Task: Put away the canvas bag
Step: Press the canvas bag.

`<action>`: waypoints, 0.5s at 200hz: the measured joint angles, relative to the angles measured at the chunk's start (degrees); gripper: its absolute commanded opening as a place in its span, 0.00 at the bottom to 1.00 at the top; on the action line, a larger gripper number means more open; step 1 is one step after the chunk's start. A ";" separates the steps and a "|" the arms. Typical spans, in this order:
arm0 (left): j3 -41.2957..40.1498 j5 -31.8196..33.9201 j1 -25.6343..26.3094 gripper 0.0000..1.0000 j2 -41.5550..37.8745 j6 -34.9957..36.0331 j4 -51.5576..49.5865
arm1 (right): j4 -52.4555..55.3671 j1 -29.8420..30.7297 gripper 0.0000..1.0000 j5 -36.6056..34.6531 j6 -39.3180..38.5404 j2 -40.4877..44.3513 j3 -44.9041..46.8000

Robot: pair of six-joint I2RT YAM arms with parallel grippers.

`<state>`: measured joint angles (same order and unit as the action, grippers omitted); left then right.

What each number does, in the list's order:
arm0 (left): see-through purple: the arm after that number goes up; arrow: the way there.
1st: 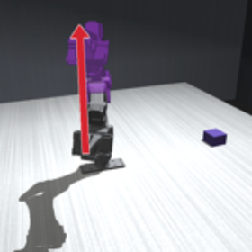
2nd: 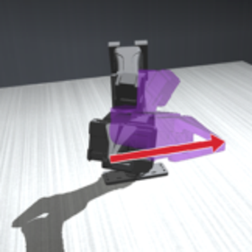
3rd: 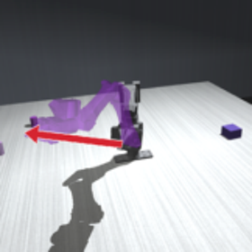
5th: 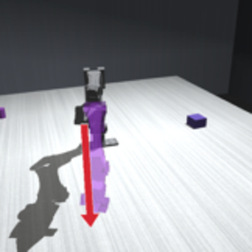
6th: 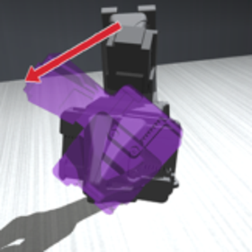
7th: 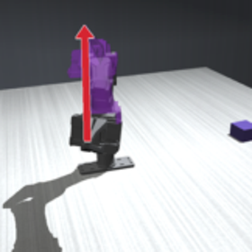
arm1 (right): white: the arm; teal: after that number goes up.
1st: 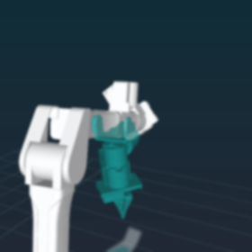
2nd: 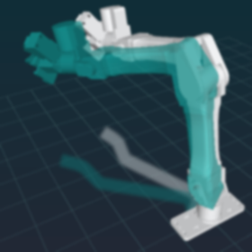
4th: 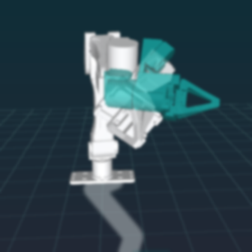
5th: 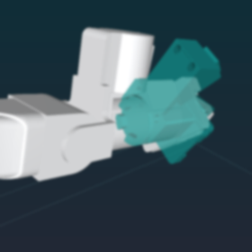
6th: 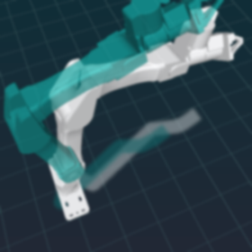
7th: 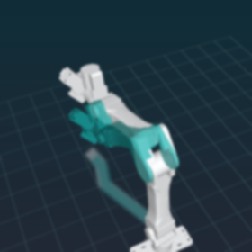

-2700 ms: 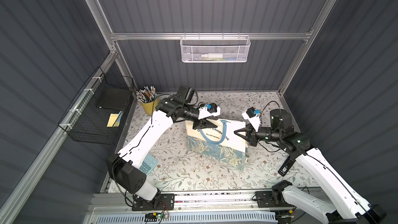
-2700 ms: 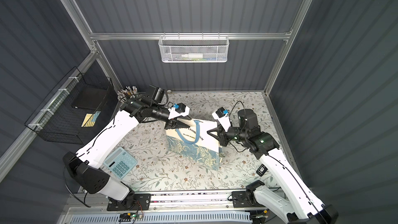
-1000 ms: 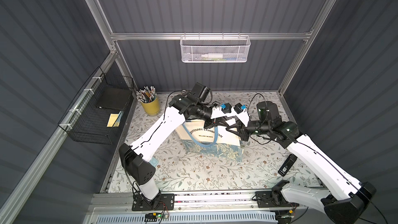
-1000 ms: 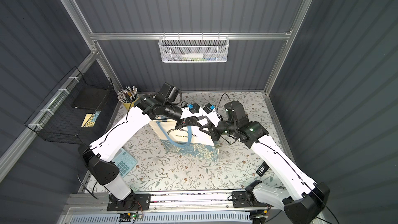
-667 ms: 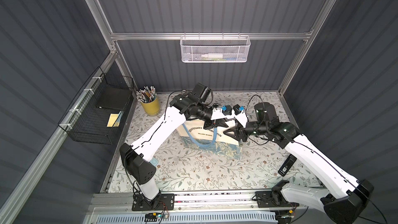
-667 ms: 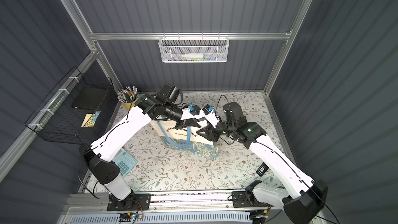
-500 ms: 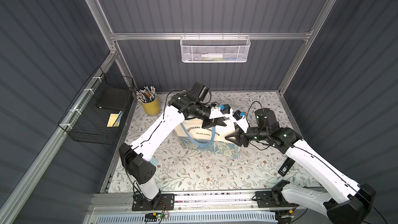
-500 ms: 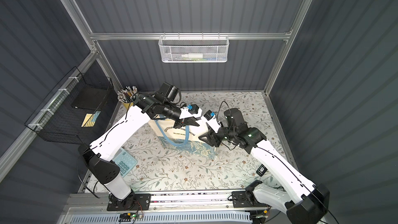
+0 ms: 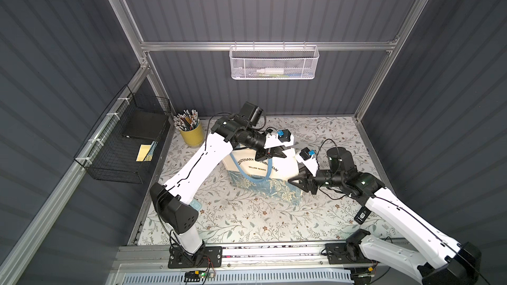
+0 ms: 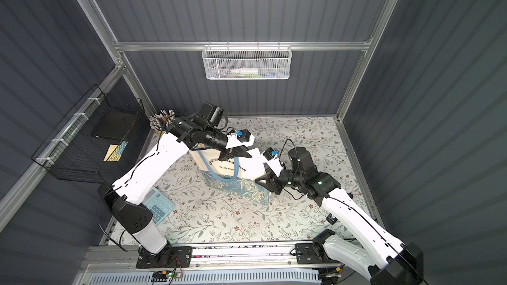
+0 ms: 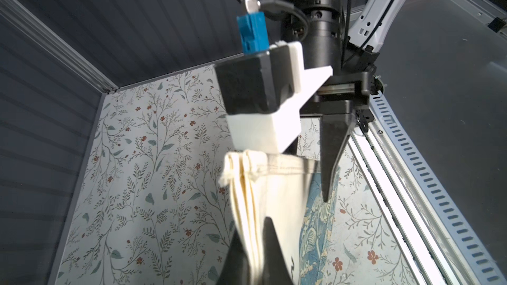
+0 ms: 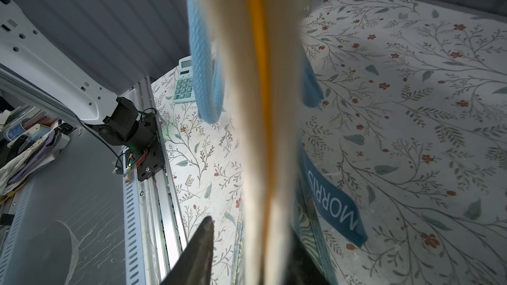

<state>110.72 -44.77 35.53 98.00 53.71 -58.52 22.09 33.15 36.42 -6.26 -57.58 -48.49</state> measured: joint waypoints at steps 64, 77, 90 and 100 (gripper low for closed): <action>1.36 -0.61 -1.40 0.00 -0.02 -0.63 0.57 | -2.19 -0.04 0.36 0.44 2.25 1.77 3.76; 1.38 -0.61 -1.53 0.00 -0.02 -0.85 1.46 | -2.19 -0.02 0.46 0.76 2.84 1.66 3.80; 1.57 -0.55 -1.88 0.00 -0.02 -1.07 2.08 | -2.27 0.09 0.49 1.14 3.19 1.36 3.85; 1.86 -0.37 -2.23 0.00 -0.02 -1.25 2.40 | -2.43 0.24 0.48 1.31 3.39 1.01 3.85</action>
<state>112.57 -45.15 33.30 97.97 52.47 -56.12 19.66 33.39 37.74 -2.87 -56.58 -44.64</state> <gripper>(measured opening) 0.067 0.487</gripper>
